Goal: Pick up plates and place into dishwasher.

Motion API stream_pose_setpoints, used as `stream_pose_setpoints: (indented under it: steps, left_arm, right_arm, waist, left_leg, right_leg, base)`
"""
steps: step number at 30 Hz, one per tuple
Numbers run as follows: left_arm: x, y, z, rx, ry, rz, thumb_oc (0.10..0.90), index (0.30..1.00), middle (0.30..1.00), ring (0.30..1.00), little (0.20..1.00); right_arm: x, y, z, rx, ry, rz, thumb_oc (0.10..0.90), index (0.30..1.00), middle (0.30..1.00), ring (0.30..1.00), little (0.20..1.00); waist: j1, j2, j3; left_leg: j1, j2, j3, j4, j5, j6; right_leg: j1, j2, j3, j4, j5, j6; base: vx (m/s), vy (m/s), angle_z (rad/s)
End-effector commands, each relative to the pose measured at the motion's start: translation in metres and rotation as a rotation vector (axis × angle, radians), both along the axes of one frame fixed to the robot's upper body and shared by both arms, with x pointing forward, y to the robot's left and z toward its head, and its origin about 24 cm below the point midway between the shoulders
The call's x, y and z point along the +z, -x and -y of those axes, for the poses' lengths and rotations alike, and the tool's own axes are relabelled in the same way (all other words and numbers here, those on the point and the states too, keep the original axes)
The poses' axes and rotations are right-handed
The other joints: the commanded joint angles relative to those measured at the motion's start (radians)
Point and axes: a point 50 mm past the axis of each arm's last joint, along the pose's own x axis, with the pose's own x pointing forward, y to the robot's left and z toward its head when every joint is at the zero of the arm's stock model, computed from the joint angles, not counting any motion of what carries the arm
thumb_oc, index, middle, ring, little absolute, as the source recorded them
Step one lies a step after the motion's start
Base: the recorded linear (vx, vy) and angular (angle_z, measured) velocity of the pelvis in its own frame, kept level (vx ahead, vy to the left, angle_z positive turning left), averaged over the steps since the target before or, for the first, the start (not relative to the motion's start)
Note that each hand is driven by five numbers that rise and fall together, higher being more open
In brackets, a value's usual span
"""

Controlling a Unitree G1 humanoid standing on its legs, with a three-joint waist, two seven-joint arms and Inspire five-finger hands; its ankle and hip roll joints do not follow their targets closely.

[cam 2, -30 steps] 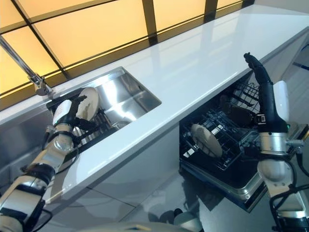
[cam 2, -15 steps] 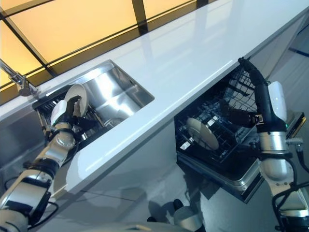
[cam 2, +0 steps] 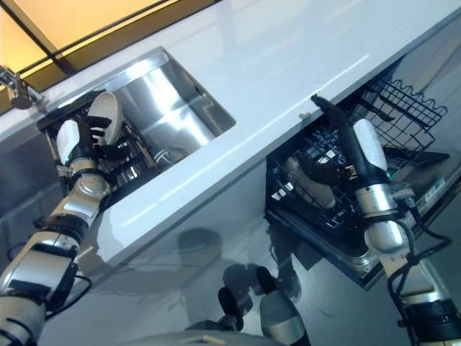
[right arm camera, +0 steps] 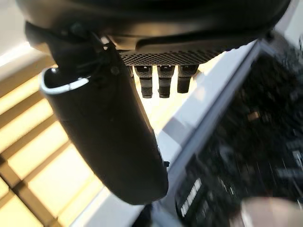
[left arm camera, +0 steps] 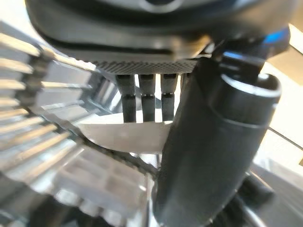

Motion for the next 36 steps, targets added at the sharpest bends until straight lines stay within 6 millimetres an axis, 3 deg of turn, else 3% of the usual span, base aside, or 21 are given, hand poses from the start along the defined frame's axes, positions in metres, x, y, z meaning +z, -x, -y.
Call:
stream_pose_setpoints:
  steps: [1, 6, 12, 18, 25, 36]
  left_arm:
    - [0.042, -0.003, -0.032, 0.086, -0.070, 0.016, 0.100, 0.300, 0.300, 0.300, 0.200]
    - [0.052, -0.002, -0.035, 0.069, -0.117, 0.046, 0.100, 0.300, 0.300, 0.300, 0.200]
    - [0.051, 0.000, -0.030, 0.003, -0.213, 0.038, 0.100, 0.300, 0.300, 0.300, 0.200]
    - [0.064, 0.004, -0.021, -0.088, -0.370, 0.105, 0.100, 0.300, 0.300, 0.300, 0.200]
    - [0.079, 0.011, -0.022, -0.099, -0.428, 0.196, 0.100, 0.300, 0.300, 0.300, 0.200]
    - [0.093, 0.018, 0.006, -0.262, -0.494, 0.325, 0.100, 0.300, 0.300, 0.300, 0.200]
  right_arm:
    - [0.060, -0.009, -0.005, 0.044, -0.029, 0.271, 0.800, 0.900, 0.900, 0.900, 0.900]
    - [0.060, -0.008, -0.005, 0.049, -0.021, 0.253, 0.800, 0.900, 0.900, 0.900, 0.900]
    - [0.051, -0.006, -0.003, 0.042, 0.015, 0.193, 0.800, 0.900, 0.900, 0.900, 0.900]
    - [0.043, -0.001, 0.004, 0.032, 0.033, 0.130, 0.800, 0.900, 0.900, 0.900, 0.900]
    - [0.043, 0.002, 0.007, 0.034, 0.044, 0.120, 0.800, 0.900, 0.900, 0.900, 0.900]
    - [0.052, 0.000, 0.006, 0.066, 0.039, 0.152, 0.800, 0.900, 0.900, 0.900, 0.900]
  waist:
    - [-0.008, -0.058, -0.016]
    - [0.004, -0.064, -0.026]
    - [0.023, -0.064, -0.059]
    - [0.043, -0.053, -0.112]
    - [0.057, -0.044, -0.141]
    - [0.092, -0.040, -0.182]
  left_leg:
    - [0.023, -0.037, -0.008, 0.007, -0.124, 0.044]
    - [0.027, -0.037, -0.018, 0.007, -0.124, 0.043]
    - [0.054, -0.039, -0.030, 0.007, -0.126, 0.042]
    - [0.090, -0.042, -0.042, 0.007, -0.130, 0.039]
    - [0.106, -0.045, -0.055, 0.007, -0.135, 0.035]
    - [0.122, -0.052, -0.090, 0.007, -0.144, 0.029]
  right_leg:
    - [0.035, 0.031, 0.003, 0.012, -0.089, 0.051]
    - [0.047, 0.028, -0.011, 0.006, -0.091, 0.051]
    - [0.078, 0.024, -0.028, 0.006, -0.099, 0.053]
    - [0.119, 0.019, -0.050, 0.006, -0.106, 0.055]
    - [0.140, 0.017, -0.064, 0.006, -0.114, 0.054]
    - [0.168, 0.016, -0.096, 0.006, -0.127, 0.048]
  base:
    - [0.00, -0.002, 0.14]
    - [0.00, 0.000, 0.03]
    - [0.00, -0.001, 0.01]
    - [0.04, -0.009, 0.02]
    - [-0.01, 0.007, 0.04]
    - [-0.05, 0.005, 0.10]
